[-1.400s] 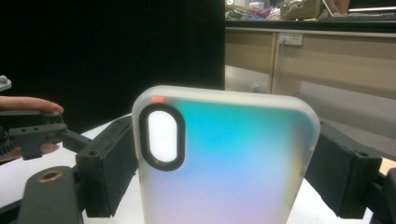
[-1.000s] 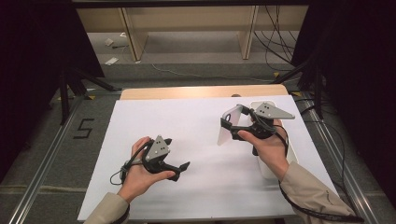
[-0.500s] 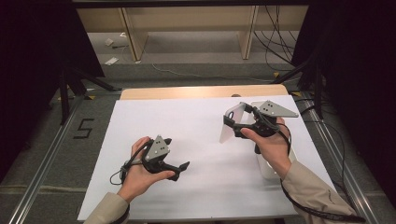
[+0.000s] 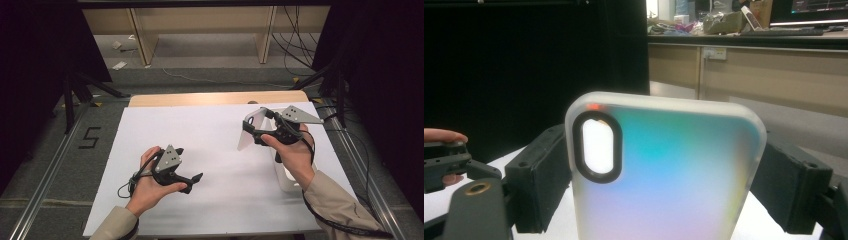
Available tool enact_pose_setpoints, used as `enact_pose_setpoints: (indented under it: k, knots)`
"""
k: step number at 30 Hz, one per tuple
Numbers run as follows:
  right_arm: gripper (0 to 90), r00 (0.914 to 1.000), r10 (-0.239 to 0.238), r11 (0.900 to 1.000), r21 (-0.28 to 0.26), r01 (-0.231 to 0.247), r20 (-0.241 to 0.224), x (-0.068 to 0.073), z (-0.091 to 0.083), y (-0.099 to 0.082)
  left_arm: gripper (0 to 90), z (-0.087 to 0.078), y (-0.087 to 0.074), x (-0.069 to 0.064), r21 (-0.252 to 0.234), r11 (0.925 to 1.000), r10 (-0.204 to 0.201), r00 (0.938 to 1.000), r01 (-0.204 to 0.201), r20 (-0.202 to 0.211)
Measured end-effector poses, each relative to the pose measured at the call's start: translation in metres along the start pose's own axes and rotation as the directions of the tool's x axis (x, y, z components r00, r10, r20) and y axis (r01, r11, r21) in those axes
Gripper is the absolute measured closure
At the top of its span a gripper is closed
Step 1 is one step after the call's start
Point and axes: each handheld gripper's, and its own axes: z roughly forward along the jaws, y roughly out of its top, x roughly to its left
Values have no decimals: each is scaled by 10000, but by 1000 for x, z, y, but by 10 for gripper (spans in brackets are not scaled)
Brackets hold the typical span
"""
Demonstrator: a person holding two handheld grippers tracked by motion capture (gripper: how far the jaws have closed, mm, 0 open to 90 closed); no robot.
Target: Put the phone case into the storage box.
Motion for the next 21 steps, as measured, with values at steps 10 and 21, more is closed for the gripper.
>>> enact_pose_setpoints:
  k: [10, 21]
  knots:
    - [180, 9999, -1, 9999, -104, 2, 139, -4, -2, 2, 0, 0, 0, 0, -4, 10000, 4, 10000, -4, -3]
    - [180, 9994, 98, 9996, -269, -90, 322, -10, -6, 6, 0, 0, 0, 1, -9, 10000, 3, 10000, -3, -10]
